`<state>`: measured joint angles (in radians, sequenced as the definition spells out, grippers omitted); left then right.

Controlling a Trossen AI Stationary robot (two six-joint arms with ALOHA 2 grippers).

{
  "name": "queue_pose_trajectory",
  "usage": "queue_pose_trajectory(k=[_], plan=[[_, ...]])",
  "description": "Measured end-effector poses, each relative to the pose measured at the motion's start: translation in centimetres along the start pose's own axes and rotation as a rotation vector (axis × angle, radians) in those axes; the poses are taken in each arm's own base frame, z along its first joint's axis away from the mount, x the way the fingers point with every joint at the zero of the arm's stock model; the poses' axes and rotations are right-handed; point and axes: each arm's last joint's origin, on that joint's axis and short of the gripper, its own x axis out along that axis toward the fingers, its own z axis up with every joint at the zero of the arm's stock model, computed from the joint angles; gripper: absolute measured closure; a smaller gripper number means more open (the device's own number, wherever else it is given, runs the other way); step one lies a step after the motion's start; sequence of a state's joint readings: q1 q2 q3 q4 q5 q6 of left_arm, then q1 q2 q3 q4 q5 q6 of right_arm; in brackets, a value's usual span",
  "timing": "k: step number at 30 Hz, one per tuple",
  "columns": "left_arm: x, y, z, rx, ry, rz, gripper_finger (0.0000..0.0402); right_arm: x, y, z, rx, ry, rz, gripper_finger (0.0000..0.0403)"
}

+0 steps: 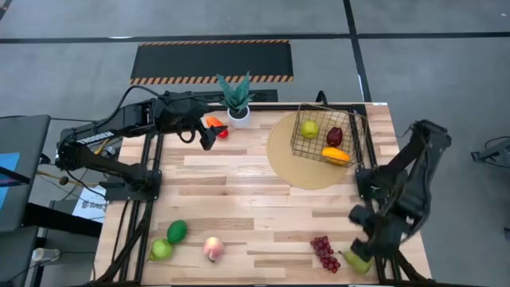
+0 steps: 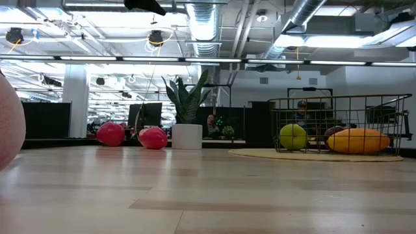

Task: Build produce basket
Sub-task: Put the right pear into the wire basket

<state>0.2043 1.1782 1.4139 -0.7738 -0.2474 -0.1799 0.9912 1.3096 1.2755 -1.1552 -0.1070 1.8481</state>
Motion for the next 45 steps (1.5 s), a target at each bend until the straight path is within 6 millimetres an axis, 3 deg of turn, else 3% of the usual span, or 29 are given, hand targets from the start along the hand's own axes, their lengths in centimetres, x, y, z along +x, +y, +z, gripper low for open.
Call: queue_pose_trajectory(k=[7,19,27,34,39,45], plan=[[0.0,0.0,0.0,-0.001,-0.001,0.001,0.0054,4.5,1.7,-2.4,-0.036,0.048,-0.082,0.0054],[0.0,0.0,0.0,-0.001,-0.001,0.002,0.0054,9.4,2.0,-3.9,-0.124,0.028,-0.229,0.0048],[0.0,0.0,0.0,-0.001,-0.001,0.006,0.0054,12.7,1.3,-2.9,-0.171,0.009,-0.302,0.0059],[0.0,0.0,-0.1,-0.014,0.006,0.013,0.0054,13.6,-0.4,-0.8,-0.192,0.027,-0.287,0.0062],[0.0,0.1,-0.3,-0.009,0.03,0.018,0.0054,14.9,-0.3,-0.9,-0.225,0.091,-0.178,0.006],[0.0,0.1,-0.4,-0.007,0.035,0.032,0.0054,16.1,-1.5,-0.4,-0.216,0.11,-0.213,0.0059]])
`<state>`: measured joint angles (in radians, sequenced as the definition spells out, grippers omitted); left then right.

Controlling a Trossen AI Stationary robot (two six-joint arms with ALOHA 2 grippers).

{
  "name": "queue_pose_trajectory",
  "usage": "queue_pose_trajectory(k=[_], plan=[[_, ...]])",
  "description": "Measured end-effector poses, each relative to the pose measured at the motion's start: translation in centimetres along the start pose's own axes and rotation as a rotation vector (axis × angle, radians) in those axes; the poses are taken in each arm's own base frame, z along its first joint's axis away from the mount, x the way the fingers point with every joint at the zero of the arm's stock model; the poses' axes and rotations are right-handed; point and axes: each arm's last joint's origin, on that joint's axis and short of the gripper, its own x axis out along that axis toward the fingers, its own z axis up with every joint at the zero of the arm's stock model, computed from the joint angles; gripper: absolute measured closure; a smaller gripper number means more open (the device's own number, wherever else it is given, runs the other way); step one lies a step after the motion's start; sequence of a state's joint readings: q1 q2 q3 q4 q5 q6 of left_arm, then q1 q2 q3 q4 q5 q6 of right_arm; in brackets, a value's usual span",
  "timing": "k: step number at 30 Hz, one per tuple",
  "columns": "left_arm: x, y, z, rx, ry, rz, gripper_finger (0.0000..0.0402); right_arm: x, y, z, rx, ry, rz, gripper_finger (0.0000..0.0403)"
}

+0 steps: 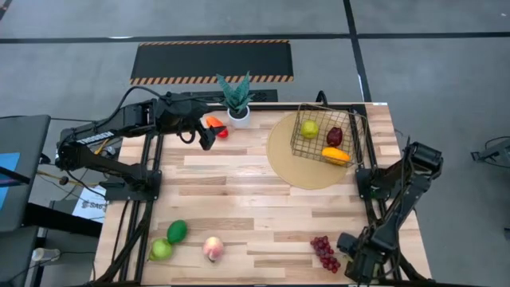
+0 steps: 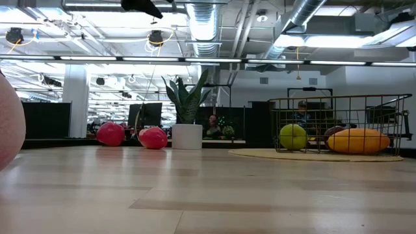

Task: Build produce basket
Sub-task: Put the right pear into the wire basket

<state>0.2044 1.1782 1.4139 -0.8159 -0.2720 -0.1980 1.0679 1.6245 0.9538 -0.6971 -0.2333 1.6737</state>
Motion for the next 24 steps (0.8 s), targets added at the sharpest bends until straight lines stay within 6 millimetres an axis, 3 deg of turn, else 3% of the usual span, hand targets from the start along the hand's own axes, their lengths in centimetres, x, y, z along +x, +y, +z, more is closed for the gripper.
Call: queue_pose_trajectory(k=[14,24], plan=[[0.0,0.0,0.0,0.015,0.002,0.002,0.0054,1.7,-1.0,-0.3,0.032,0.062,0.025,0.0087],[0.0,0.0,0.0,0.02,0.003,0.002,0.0054,1.8,-0.9,0.1,0.03,0.087,0.049,0.0171]])
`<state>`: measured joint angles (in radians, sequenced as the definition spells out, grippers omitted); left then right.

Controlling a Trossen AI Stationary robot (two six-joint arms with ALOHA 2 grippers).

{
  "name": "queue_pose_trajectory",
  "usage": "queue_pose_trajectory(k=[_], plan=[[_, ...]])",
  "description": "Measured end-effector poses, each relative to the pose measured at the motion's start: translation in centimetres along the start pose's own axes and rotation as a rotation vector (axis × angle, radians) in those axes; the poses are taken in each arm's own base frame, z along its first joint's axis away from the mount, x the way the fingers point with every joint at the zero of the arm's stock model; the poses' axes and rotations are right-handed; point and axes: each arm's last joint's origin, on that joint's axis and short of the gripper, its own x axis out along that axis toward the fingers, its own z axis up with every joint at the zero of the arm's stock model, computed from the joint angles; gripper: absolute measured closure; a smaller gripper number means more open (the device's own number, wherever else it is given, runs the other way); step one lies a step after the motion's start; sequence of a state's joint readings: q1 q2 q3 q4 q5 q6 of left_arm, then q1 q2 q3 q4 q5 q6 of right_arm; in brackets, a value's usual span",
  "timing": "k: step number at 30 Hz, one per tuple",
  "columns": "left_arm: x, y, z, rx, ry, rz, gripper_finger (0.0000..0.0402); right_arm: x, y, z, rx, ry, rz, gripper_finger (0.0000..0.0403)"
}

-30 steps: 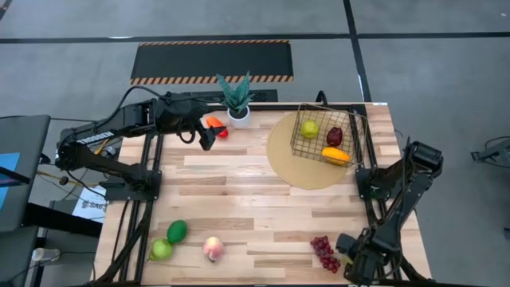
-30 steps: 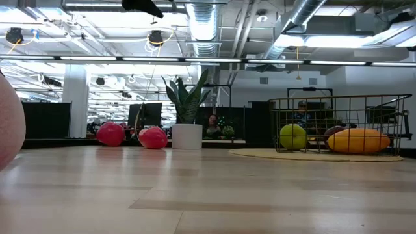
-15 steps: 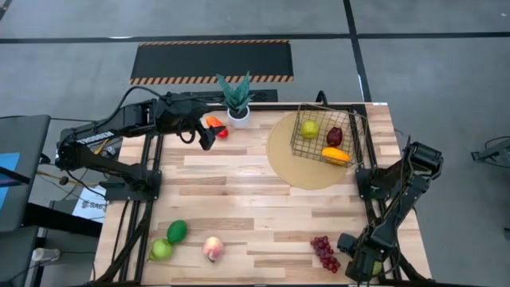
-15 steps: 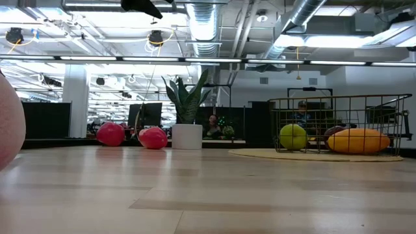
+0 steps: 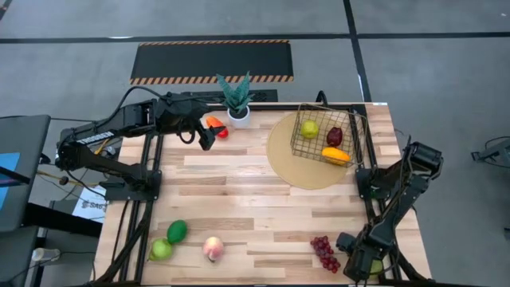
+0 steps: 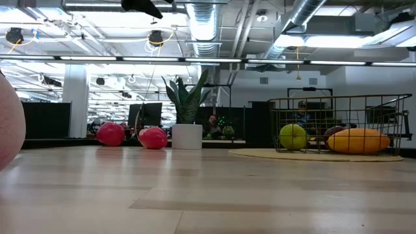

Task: Build produce basket
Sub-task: Put the right pear into the wire basket

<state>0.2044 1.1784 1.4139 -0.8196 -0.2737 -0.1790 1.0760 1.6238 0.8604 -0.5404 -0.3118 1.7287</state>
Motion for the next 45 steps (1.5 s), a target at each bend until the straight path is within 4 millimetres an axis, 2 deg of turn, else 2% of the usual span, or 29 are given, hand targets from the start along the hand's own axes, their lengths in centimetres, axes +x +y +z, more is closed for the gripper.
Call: queue_pose_trajectory(k=[4,7,11,15,18,23,33,39,45], plan=[[0.0,0.0,0.0,0.0,0.0,0.0,0.0054,-0.1,0.0,0.3,0.001,0.006,0.002,0.0219],[0.0,0.0,0.0,0.0,0.0,0.0,0.0054,-0.1,0.1,0.3,0.0,0.006,0.005,0.024],[0.0,0.0,0.0,0.0,0.0,0.0,0.0054,-0.9,-0.1,0.4,0.009,-0.015,0.019,0.0242],[0.0,0.0,0.0,0.0,0.0,0.0,0.0054,-2.6,-1.0,0.6,0.033,-0.073,-0.003,0.0239],[0.0,0.0,0.0,0.0,0.0,0.0,0.0054,-4.3,-1.9,0.7,0.061,-0.131,-0.017,0.0239],[0.0,0.0,0.0,0.0,0.0,0.0,0.0054,-7.9,-3.2,1.6,0.106,-0.296,0.063,0.0236],[0.0,0.0,0.0,0.009,0.0,0.0,0.0054,-15.9,-7.2,5.7,0.168,-0.79,0.223,0.0233],[0.0,0.0,0.0,0.01,-0.001,0.0,0.0054,-19.9,-10.9,8.8,0.165,-0.975,0.173,0.0232],[0.0,0.0,0.0,0.009,-0.001,0.0,0.0054,-23.6,-14.3,11.0,0.152,-1.122,0.026,0.0228]])
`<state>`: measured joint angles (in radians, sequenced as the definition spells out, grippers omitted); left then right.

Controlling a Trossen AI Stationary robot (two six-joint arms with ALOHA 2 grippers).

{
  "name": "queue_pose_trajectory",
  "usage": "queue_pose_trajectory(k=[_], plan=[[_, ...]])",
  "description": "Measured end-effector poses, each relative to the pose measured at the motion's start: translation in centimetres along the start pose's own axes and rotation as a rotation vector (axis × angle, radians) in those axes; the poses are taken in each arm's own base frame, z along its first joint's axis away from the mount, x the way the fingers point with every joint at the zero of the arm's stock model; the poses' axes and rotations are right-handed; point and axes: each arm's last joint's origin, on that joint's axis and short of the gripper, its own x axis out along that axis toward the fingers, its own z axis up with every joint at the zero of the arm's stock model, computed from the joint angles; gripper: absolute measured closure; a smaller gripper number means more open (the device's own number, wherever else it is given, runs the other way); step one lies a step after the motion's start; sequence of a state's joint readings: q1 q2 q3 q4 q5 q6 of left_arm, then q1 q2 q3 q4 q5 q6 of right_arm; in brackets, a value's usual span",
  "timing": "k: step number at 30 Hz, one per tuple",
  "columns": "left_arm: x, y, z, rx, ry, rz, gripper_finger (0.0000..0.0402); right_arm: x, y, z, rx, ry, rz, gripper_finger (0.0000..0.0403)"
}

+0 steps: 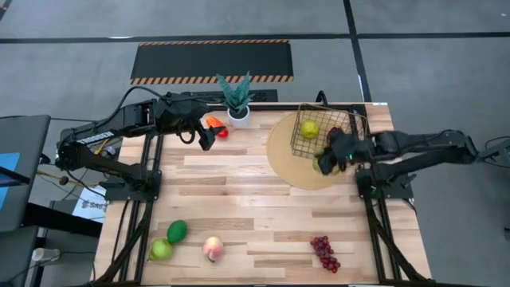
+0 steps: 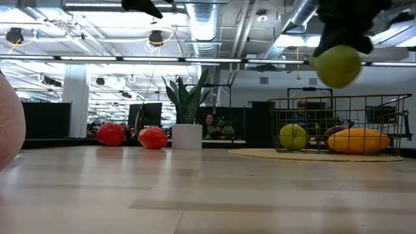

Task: Build produce basket
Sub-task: Put the right pear into the wire basket

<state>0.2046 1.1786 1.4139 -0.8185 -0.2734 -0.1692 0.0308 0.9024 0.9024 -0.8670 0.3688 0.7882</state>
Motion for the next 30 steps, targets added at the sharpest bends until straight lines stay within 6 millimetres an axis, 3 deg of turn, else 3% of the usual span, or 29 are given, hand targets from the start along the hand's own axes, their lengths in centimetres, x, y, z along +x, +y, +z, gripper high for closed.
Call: queue_pose_trajectory(k=[7,13,22,30], plan=[[0.0,0.0,0.0,0.0,0.0,0.0,0.0054,1.0,-2.7,4.7,-0.172,-0.052,-0.2,0.0226],[0.0,0.0,0.0,0.0,0.002,0.001,0.0054,3.8,-4.3,7.3,-0.371,0.064,-0.284,0.0226],[0.0,0.0,-0.1,0.001,0.008,0.004,0.0054,9.4,-5.3,7.3,-0.586,0.32,-0.232,0.0226],[0.0,0.0,-0.1,0.0,0.007,0.004,0.0054,12.3,-5.3,6.6,-0.65,0.444,-0.152,0.0217]])
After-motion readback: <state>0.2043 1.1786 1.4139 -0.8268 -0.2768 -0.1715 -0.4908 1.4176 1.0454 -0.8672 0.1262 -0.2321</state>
